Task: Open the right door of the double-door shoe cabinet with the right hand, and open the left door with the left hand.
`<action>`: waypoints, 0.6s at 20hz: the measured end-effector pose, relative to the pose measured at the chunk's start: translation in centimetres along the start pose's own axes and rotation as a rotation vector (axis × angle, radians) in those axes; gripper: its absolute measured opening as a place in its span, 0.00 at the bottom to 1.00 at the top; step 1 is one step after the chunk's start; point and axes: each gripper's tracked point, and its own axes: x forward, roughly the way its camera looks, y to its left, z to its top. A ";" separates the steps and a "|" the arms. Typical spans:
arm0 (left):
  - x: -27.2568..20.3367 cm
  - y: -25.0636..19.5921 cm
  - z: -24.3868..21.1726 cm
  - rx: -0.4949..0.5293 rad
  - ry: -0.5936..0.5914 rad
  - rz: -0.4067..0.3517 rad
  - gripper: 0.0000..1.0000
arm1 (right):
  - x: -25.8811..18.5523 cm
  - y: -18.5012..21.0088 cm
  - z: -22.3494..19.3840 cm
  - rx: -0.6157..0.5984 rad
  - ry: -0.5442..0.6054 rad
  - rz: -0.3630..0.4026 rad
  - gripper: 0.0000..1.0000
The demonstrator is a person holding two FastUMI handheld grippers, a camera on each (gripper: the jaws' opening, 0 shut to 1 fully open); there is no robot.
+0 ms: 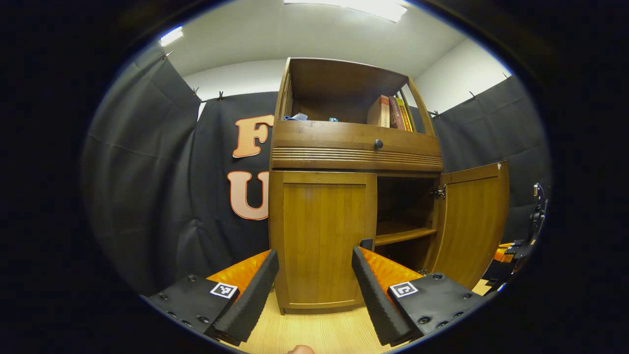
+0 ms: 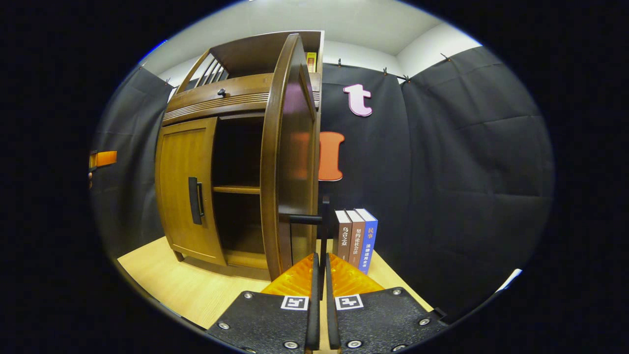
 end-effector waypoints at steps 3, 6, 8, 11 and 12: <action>0.9 -0.7 -0.7 0.009 0.003 0.006 0.96 | -0.1 -0.2 0.0 0.041 0.001 0.013 0.05; 2.0 -2.0 -1.5 -0.008 0.006 -0.014 0.95 | 0.0 -0.8 -0.1 0.071 -0.001 0.012 0.05; 2.8 -2.8 -1.9 -0.015 0.008 -0.026 0.98 | -0.1 -1.6 -0.1 0.073 -0.007 -0.007 0.05; 4.0 -4.0 -2.4 -0.033 0.012 -0.035 0.96 | -0.5 -3.1 0.3 0.071 -0.031 -0.039 0.01; 4.4 -4.5 -2.4 -0.033 0.011 -0.041 0.95 | -0.6 -3.1 0.4 0.081 -0.034 -0.036 0.17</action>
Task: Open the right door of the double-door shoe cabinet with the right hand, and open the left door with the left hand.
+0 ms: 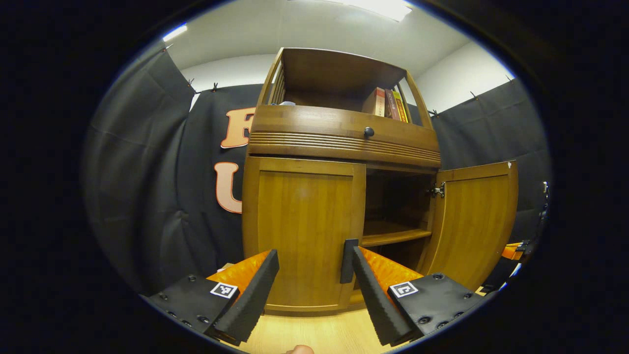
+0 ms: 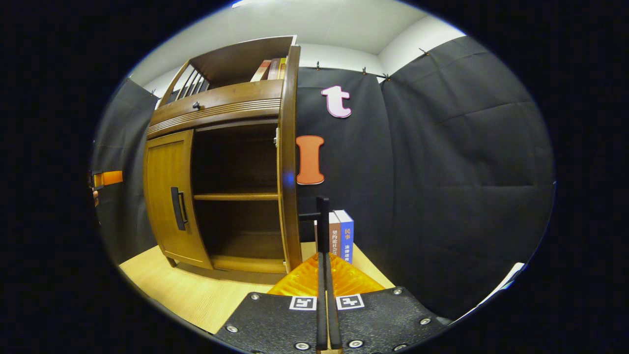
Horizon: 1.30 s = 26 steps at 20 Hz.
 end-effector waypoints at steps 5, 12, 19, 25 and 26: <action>2.5 -2.7 -1.4 0.024 0.001 -0.019 0.95 | -0.8 -2.0 0.7 -0.005 -0.018 -0.048 0.20; 8.1 -5.2 -5.0 0.025 0.049 -0.045 0.98 | -0.8 -3.5 1.2 -0.006 -0.047 -0.100 0.49; 13.3 -4.3 -9.7 0.081 0.109 0.010 0.97 | -1.0 -5.5 1.7 -0.031 -0.073 -0.166 0.76; 15.2 -4.3 -12.1 0.042 0.119 -0.002 0.97 | -1.2 -6.5 1.6 -0.029 -0.078 -0.200 0.86; 15.5 -4.3 -12.2 0.042 0.117 0.003 0.97 | -1.2 -6.7 1.5 -0.033 -0.077 -0.207 0.97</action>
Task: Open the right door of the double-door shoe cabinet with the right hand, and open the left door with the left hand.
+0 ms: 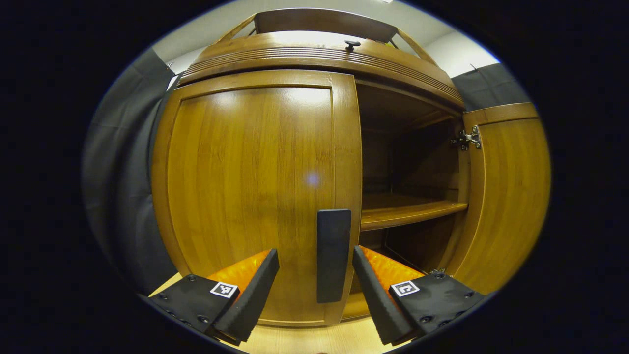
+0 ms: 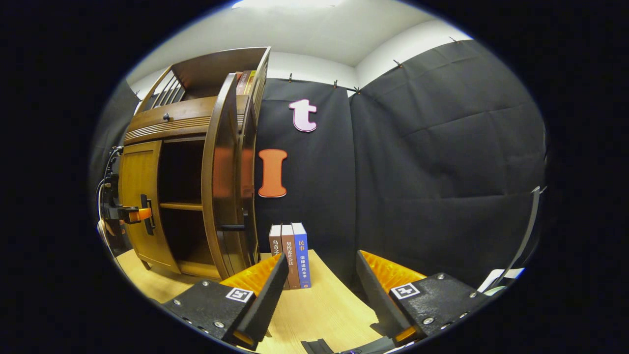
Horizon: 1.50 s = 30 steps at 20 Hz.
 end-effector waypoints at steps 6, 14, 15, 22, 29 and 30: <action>1.1 -0.3 -1.0 -0.001 0.024 -0.008 0.84 | 0.1 0.1 0.0 0.002 -0.007 -0.005 0.88; 1.4 -1.7 -1.6 -0.060 0.038 -0.069 0.49 | -0.2 0.2 0.3 -0.010 -0.011 -0.007 1.00; 1.0 -1.6 -1.7 -0.031 0.047 -0.061 0.44 | -0.3 0.2 0.5 -0.011 -0.012 -0.008 1.00; -1.0 -1.8 -1.8 0.003 0.054 -0.081 0.30 | -0.9 0.8 0.9 -0.013 -0.009 0.004 1.00; -5.1 -1.4 -1.6 0.008 0.051 -0.157 0.29 | -1.5 2.1 2.2 -0.018 -0.032 0.017 0.96; -5.8 -1.3 -1.6 0.007 0.052 -0.164 0.29 | -1.8 2.7 2.5 -0.020 -0.038 0.021 0.97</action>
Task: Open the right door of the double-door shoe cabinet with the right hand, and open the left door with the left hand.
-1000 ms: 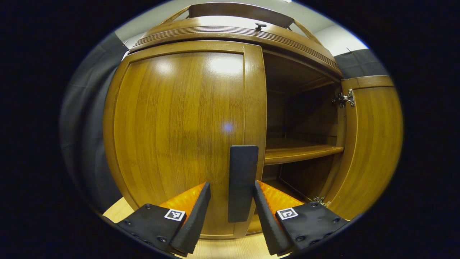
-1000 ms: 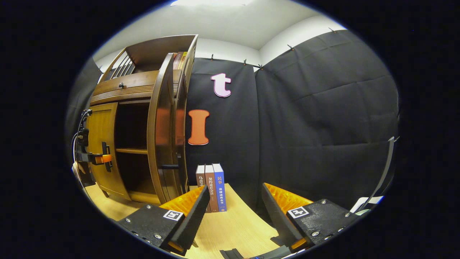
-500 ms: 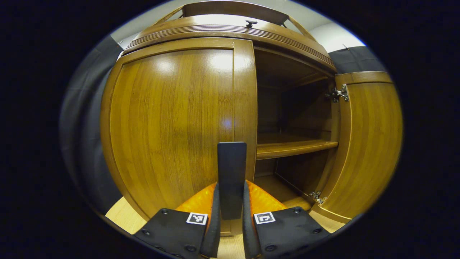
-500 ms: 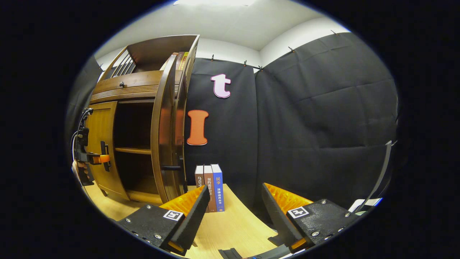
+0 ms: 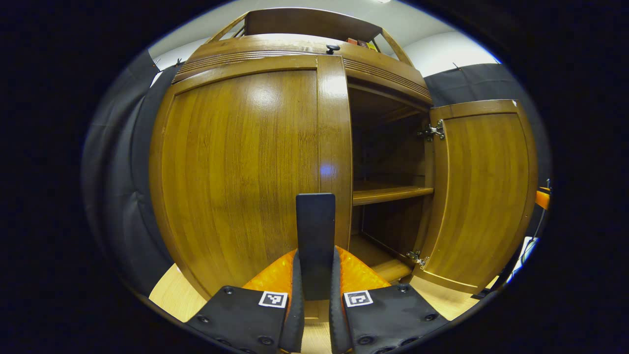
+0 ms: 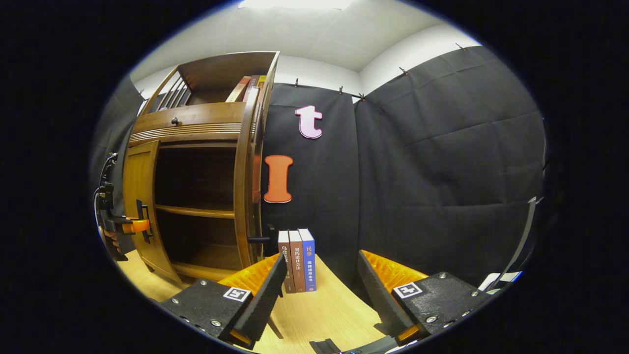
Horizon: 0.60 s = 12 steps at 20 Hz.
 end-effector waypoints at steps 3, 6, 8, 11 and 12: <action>-2.1 0.2 -0.1 -0.016 0.000 -0.025 0.29 | -0.3 1.0 0.4 -0.006 -0.006 0.014 0.90; -4.0 0.6 -0.3 -0.016 -0.005 -0.034 0.28 | -0.1 1.4 0.4 -0.005 -0.001 0.037 0.90; -5.3 1.1 -0.2 -0.005 -0.012 -0.034 0.27 | -0.2 2.1 0.6 0.006 -0.005 0.050 0.90; -7.5 2.0 -0.2 -0.011 -0.009 -0.046 0.28 | -0.5 3.2 0.8 0.025 -0.008 0.079 0.90; -8.2 2.3 -0.3 -0.017 -0.007 -0.050 0.28 | -0.4 3.7 1.1 0.026 -0.012 0.087 1.00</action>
